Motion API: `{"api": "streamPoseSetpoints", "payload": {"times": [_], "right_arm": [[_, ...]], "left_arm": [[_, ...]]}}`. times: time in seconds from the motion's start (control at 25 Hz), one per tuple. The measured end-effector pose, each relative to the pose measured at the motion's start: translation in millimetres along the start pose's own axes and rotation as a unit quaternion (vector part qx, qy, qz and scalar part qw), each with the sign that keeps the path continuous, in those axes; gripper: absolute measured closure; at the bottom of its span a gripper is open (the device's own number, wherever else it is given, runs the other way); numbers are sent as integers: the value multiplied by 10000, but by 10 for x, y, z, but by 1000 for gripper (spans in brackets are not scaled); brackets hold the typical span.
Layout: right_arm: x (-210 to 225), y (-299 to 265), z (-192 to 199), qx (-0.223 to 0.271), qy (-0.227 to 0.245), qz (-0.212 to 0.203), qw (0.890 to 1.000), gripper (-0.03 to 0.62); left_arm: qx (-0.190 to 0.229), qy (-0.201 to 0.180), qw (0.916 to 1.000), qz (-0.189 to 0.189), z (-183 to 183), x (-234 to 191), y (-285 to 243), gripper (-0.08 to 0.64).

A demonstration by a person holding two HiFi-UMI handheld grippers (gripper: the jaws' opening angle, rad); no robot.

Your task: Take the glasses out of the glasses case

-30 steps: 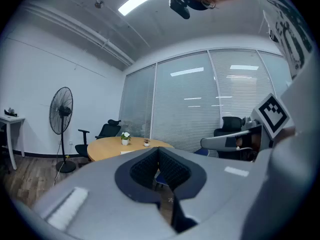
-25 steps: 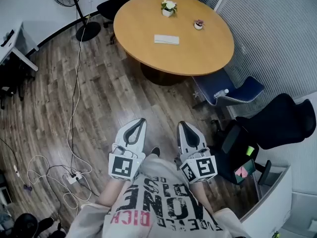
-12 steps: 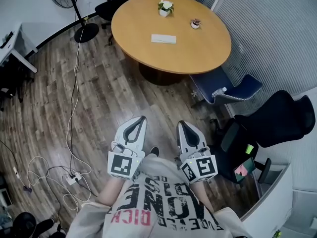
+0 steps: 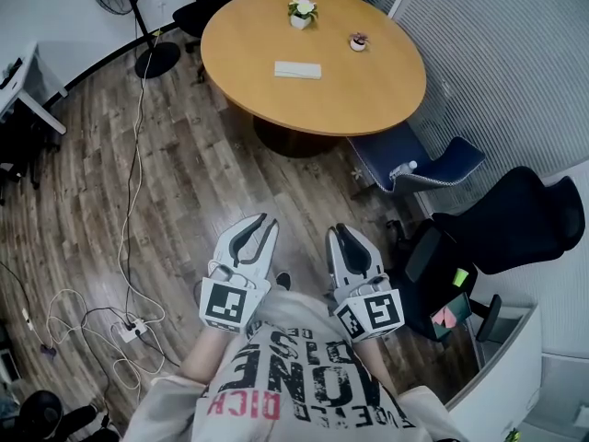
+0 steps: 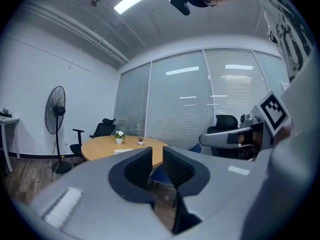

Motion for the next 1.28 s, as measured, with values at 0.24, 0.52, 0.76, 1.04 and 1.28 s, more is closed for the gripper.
{"api": "streamPoseSetpoints", "payload": {"times": [0.24, 0.52, 0.76, 1.04, 1.28], "right_arm": [[52, -77, 32, -64, -90, -14, 9999, 571], [121, -563, -57, -157, -127, -12, 9998, 571], [240, -1230, -364, -57, -138, 13, 9999, 571], [302, -1813, -688, 27, -140, 211, 9997, 571], [395, -2113, -687, -3, -210, 349, 9992, 571]], "left_arm": [[-55, 179, 9998, -51, 18, -43, -30, 489], [-74, 254, 9996, -129, 21, -505, -286, 506], [2, 213, 9997, 73, -261, -1051, -723, 512], [136, -39, 9995, 266, -608, -1642, -1094, 518], [6, 147, 9995, 277, -602, -1937, -1316, 523]]}}
Point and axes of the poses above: the fingertips, and each gripper's own axes: y backward along the fingers, x to its right, z out of its underside, the point moved 2 cm from there along y, backward along the fingers, and after that the axes turned 8 degrees about -x, right-handed, at the moved point
